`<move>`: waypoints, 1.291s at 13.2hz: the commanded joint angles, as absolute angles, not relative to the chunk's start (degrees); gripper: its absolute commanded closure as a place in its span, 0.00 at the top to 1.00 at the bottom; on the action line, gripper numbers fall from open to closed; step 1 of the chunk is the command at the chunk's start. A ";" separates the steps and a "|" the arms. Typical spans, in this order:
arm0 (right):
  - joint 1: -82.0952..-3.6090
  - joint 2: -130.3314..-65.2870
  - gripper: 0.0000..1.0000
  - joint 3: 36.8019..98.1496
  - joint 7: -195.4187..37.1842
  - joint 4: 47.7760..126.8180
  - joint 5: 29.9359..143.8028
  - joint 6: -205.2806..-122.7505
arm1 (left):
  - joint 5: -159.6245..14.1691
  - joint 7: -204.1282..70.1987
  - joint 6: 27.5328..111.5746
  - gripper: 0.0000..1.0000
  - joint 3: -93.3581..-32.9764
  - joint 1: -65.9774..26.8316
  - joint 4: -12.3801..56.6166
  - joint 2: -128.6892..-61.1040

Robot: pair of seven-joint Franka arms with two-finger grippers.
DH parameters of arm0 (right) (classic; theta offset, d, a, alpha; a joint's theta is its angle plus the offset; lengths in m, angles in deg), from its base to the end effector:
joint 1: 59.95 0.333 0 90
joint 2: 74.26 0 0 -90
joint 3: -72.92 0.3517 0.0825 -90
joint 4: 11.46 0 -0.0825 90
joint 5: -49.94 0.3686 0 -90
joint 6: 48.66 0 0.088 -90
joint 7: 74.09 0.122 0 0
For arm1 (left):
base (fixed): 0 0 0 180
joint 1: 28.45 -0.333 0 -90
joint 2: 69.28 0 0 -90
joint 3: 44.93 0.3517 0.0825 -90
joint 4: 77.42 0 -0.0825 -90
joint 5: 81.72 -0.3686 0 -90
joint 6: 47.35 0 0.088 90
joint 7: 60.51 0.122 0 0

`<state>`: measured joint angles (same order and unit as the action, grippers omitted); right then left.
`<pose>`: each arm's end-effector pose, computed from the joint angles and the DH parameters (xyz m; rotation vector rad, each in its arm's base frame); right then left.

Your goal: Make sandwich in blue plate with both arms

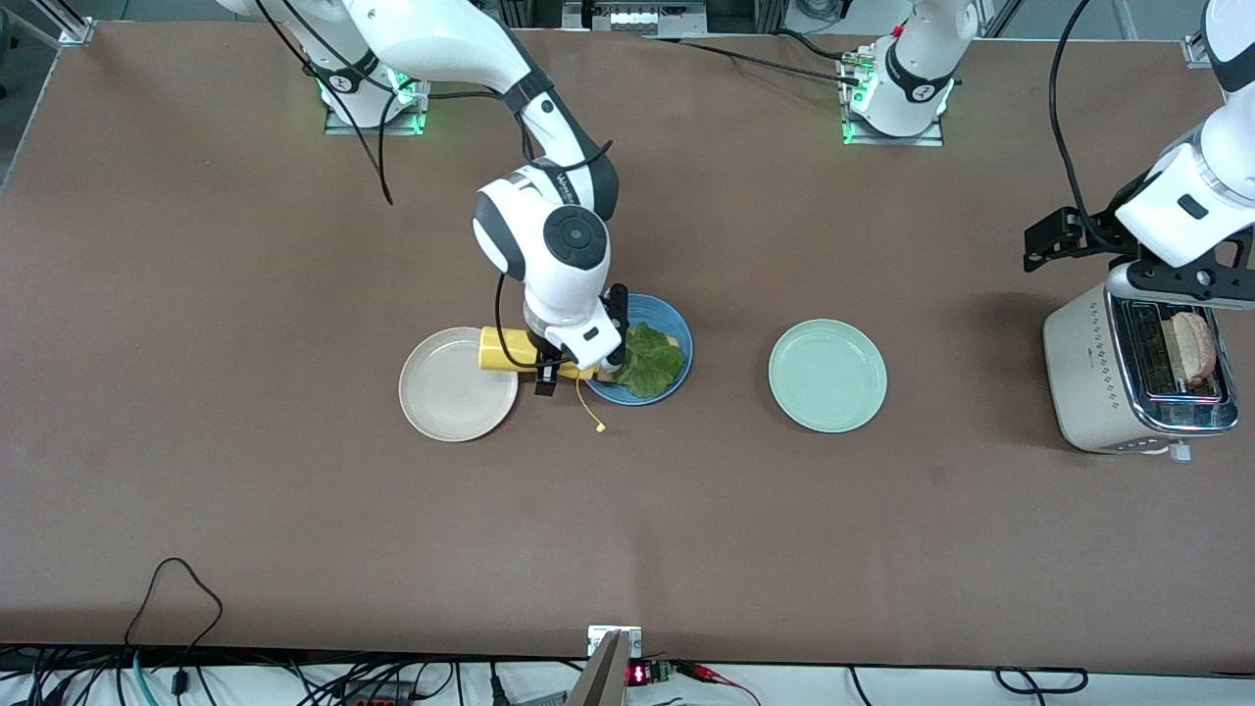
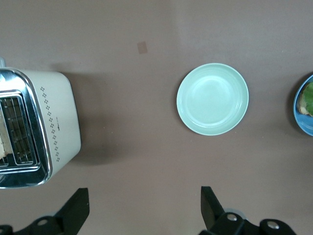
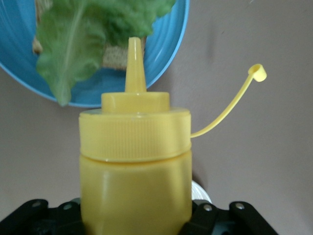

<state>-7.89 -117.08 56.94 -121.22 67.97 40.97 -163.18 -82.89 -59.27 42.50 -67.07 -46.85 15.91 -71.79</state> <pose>0.5683 0.4548 0.2932 1.9752 2.0074 -0.2011 0.5461 -0.0287 0.5965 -3.1284 0.1384 0.1586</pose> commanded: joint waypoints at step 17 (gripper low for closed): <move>-3.97 -121.37 0.00 55.96 -121.20 60.10 38.07 -153.11 | -92.18 -58.58 45.38 1.00 -66.02 -51.82 14.52 -75.25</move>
